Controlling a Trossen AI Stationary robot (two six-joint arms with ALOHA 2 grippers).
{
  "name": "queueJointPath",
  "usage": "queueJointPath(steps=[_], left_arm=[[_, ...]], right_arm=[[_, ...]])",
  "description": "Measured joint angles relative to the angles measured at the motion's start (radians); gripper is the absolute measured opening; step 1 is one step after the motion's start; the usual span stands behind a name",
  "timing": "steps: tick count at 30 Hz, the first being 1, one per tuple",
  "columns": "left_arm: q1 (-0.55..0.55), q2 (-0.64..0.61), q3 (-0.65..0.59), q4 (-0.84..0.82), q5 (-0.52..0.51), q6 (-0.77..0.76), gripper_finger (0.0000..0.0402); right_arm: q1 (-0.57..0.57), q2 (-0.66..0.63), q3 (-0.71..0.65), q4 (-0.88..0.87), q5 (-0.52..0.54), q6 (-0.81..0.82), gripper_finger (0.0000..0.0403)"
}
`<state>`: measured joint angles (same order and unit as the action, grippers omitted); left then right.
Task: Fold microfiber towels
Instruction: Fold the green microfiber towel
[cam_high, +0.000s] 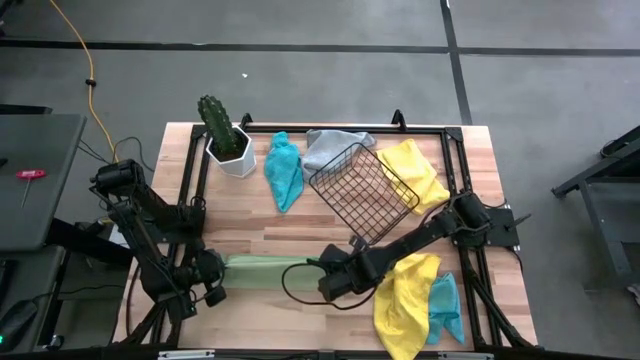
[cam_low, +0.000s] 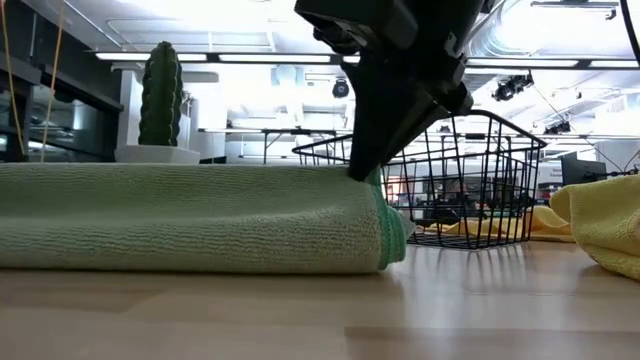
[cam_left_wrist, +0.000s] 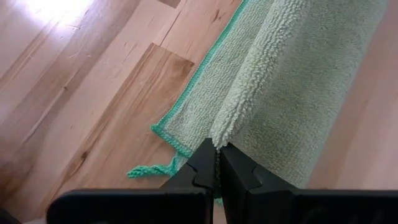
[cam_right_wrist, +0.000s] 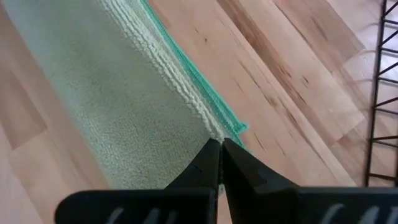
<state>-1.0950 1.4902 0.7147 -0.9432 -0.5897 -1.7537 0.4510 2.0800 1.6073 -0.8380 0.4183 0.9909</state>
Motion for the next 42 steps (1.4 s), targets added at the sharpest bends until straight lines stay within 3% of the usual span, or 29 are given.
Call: queueJointPath(steps=[7,13,20,25,30,33,42], left_arm=[[0.000,0.000,0.000,-0.001,0.006,0.003,0.0004],[0.000,0.000,0.000,-0.004,0.018,0.019,0.0034],[-0.001,-0.002,0.003,-0.022,0.046,0.073,0.0089],[-0.001,-0.030,0.062,-0.162,0.042,0.091,0.0128],[-0.018,-0.098,0.127,-0.270,-0.057,0.125,0.0155],[-0.048,-0.137,0.115,-0.208,-0.161,0.170,0.0161],[-0.049,-0.235,-0.087,0.147,-0.155,0.289,0.0159]], right_arm=[[0.000,0.000,0.000,-0.001,0.000,0.000,0.0000],[0.000,0.000,0.000,-0.008,-0.004,0.004,0.0012],[0.000,0.000,0.000,-0.011,0.003,-0.013,0.0106],[-0.009,0.000,0.025,-0.027,0.021,-0.070,0.0175],[-0.001,0.000,0.076,-0.046,0.035,-0.098,0.0204],[0.034,0.000,0.069,-0.059,0.045,-0.052,0.0206],[0.131,-0.005,-0.062,-0.082,-0.003,0.279,0.0207]])
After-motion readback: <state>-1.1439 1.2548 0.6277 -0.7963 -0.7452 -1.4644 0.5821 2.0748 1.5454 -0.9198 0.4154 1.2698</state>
